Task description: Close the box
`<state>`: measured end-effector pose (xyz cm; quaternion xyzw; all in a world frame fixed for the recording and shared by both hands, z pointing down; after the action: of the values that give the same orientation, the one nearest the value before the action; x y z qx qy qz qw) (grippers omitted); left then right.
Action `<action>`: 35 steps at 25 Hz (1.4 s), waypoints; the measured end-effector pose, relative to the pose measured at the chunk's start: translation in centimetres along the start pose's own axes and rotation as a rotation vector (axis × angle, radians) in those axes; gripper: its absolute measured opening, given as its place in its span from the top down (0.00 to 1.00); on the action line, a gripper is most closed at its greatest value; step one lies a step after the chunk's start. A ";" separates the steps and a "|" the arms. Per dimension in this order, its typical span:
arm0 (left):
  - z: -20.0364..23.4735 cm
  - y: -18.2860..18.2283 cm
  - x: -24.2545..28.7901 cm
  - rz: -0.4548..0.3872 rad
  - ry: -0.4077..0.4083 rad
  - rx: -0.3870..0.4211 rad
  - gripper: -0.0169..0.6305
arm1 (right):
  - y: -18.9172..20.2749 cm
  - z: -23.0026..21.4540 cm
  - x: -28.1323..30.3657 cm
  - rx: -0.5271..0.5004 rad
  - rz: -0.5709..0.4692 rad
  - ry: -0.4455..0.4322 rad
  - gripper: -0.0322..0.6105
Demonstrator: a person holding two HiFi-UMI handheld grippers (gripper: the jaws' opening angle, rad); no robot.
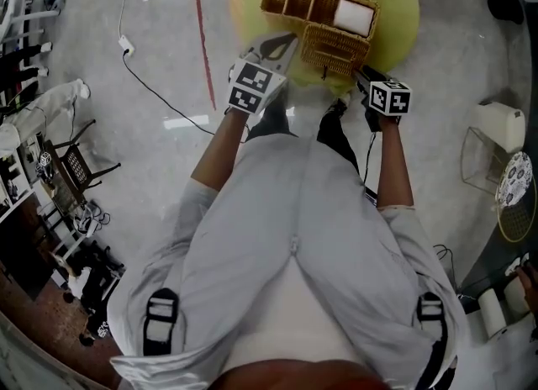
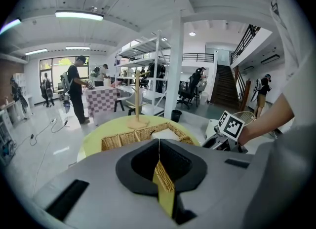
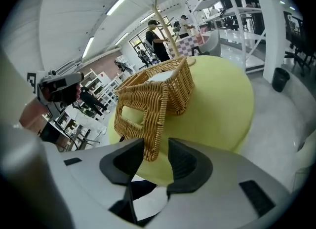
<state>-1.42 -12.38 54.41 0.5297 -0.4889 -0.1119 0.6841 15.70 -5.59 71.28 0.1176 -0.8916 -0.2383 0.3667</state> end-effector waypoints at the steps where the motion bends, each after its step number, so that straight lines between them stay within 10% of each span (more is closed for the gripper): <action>1: 0.0 0.0 0.0 -0.001 0.000 -0.001 0.93 | 0.1 0.2 0.1 0.001 0.002 -0.010 0.68; 19: 1.6 -2.9 -0.8 -0.092 -0.037 -0.007 0.93 | -1.5 4.1 -2.8 -0.023 -0.022 -0.179 0.70; 35: 1.9 -4.6 -1.0 -0.126 -0.012 -0.039 0.93 | -4.6 6.2 -5.5 0.222 -0.128 -0.388 0.69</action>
<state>-1.79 -14.77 49.92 0.5451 -0.4564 -0.1676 0.6830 15.38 -5.36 61.77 0.1656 -0.9569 -0.1797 0.1572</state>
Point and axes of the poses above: the fingertips, and each gripper's own axes: x forward along the fingers, z to its left, y out of its underside, the point moved 1 cm from there along -x, backward along the fingers, and after that the axes turned 12 degrees about -y, right-handed, at the moved point
